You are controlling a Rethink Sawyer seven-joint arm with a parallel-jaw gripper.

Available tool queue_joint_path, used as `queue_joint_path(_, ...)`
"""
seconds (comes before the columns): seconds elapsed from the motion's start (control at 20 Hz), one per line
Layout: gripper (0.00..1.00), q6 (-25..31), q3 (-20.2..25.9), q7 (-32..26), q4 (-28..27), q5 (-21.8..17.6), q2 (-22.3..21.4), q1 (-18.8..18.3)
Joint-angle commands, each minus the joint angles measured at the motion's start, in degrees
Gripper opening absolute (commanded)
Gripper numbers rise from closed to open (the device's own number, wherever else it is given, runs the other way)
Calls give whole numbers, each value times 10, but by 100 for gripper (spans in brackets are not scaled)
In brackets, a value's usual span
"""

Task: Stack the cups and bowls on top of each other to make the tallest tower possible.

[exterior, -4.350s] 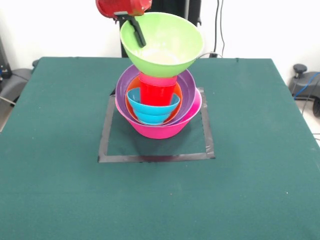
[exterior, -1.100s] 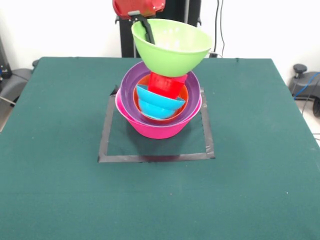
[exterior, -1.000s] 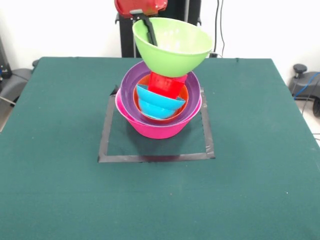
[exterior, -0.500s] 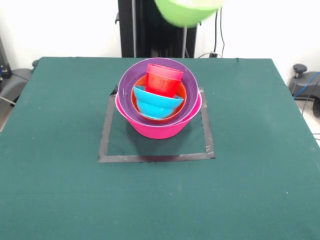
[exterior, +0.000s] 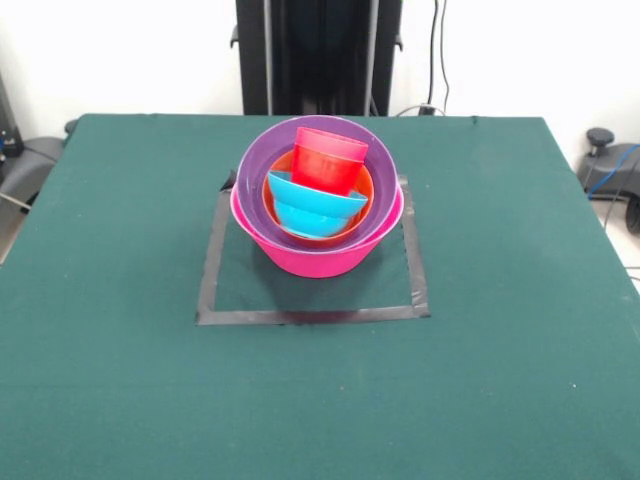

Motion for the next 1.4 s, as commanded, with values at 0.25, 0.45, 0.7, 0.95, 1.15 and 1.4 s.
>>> queue_joint_path(0.25, 0, 8, 4, 54, -156, -179, 74, 8)
queue_joint_path(0.45, 0, -15, 10, 36, -214, -265, 94, 21)
queue_joint_path(0.7, 0, -53, 5, 47, -208, -243, 141, 20)
queue_joint_path(0.95, 0, -169, -3, 74, -165, -199, 198, 11)
queue_joint_path(1.15, 0, -225, -4, 72, -143, -183, 229, 7)
queue_joint_path(1.4, 0, -216, -22, 73, -170, -204, 247, 23)
